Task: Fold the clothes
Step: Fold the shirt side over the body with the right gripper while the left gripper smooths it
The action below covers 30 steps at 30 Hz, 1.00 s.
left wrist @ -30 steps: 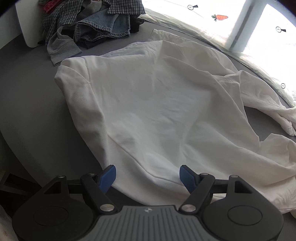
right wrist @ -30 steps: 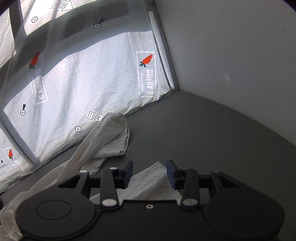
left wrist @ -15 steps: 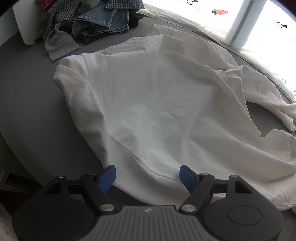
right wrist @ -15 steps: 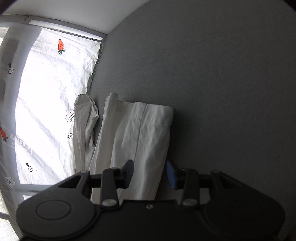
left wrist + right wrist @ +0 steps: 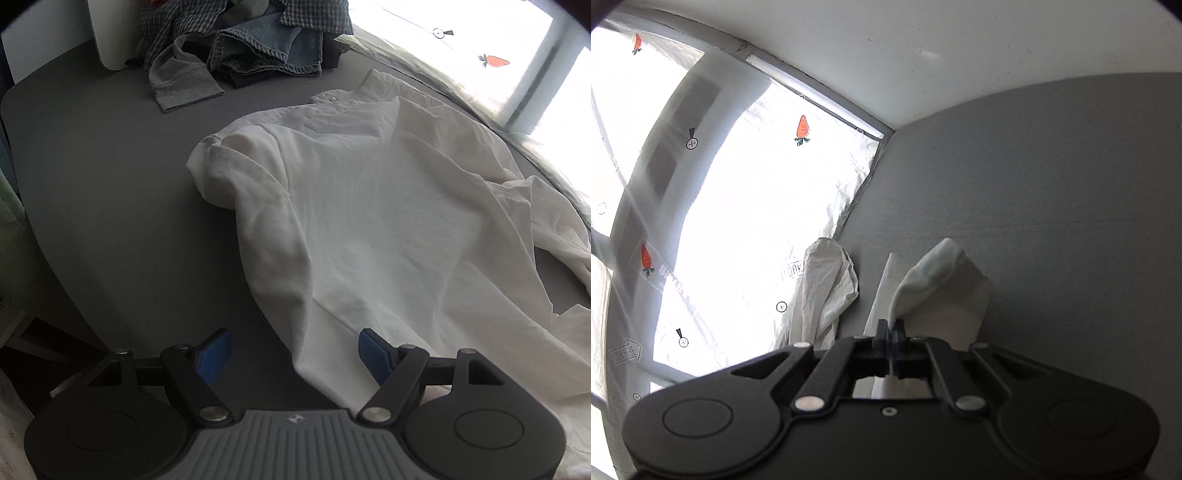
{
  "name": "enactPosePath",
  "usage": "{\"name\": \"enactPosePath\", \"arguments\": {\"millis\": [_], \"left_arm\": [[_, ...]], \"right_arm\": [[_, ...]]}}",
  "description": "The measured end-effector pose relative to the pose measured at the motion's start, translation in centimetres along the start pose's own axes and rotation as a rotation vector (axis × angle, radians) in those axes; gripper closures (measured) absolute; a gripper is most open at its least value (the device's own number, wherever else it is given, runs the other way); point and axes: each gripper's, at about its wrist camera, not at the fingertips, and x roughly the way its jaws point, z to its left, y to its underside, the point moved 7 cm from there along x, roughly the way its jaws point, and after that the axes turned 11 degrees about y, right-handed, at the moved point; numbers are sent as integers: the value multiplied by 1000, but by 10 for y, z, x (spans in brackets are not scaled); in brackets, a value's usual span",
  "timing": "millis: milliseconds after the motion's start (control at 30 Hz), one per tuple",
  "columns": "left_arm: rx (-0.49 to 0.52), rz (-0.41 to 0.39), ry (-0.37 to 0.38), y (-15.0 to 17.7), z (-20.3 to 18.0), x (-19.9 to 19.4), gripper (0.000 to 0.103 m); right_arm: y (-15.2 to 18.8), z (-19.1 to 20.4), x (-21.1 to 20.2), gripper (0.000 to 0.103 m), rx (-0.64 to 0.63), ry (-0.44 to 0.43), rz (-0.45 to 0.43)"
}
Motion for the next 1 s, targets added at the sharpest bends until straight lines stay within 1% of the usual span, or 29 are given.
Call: {"name": "enactPosePath", "arguments": {"millis": [33, 100, 133, 167, 200, 300, 367, 400, 433, 467, 500, 567, 633, 700, 767, 833, 933, 1000], "left_arm": [[-16, -2, 2, 0, 4, 0, 27], [-33, -1, 16, 0, 6, 0, 26], [-39, 0, 26, 0, 6, 1, 26], [-44, 1, 36, 0, 7, 2, 26], [-49, 3, 45, 1, 7, 2, 26], [-54, -3, 61, 0, 5, 2, 26], [-64, -16, 85, -1, 4, 0, 26], [-81, -25, 109, -3, 5, -2, 26], [-97, -34, 134, -4, 6, -3, 26], [-112, -43, 154, -6, 7, -5, 26], [-123, -53, 164, -8, 8, -6, 25], [-137, -71, 170, -12, 11, -8, 25], [-146, -81, 161, -16, 16, -9, 24], [-162, -91, 153, -20, 24, -8, 22], [-196, -97, 161, -23, 32, -5, 22], [-246, -101, 177, -27, 41, 1, 22], [-332, -103, 203, -35, 51, 12, 22], [-387, -111, 224, -41, 56, 20, 22]], "right_arm": [[-16, 7, -15, 102, -2, -21, -58], [-40, 15, -38, 102, -49, -13, -156], [-49, 16, -44, 102, -86, 7, -186], [-53, 13, -45, 102, -124, 51, -195], [-55, 5, -42, 102, -147, 117, -184], [-45, -34, -22, 99, -166, 334, -94], [-30, -60, -8, 90, -184, 439, -40], [-21, -71, -3, 86, -186, 469, -14], [-13, -79, 1, 80, -181, 476, 13], [-5, -86, 4, 77, -173, 472, 37], [1, -91, 6, 76, -164, 469, 54], [11, -99, 11, 65, -144, 467, 78], [17, -103, 13, 63, -138, 466, 84], [22, -108, 14, 58, -136, 464, 86], [23, -109, 17, 54, -129, 454, 84], [22, -116, 17, 51, -102, 438, 82], [17, -126, 19, 47, -27, 414, 76], [13, -129, 23, 46, 28, 385, 69]]}}
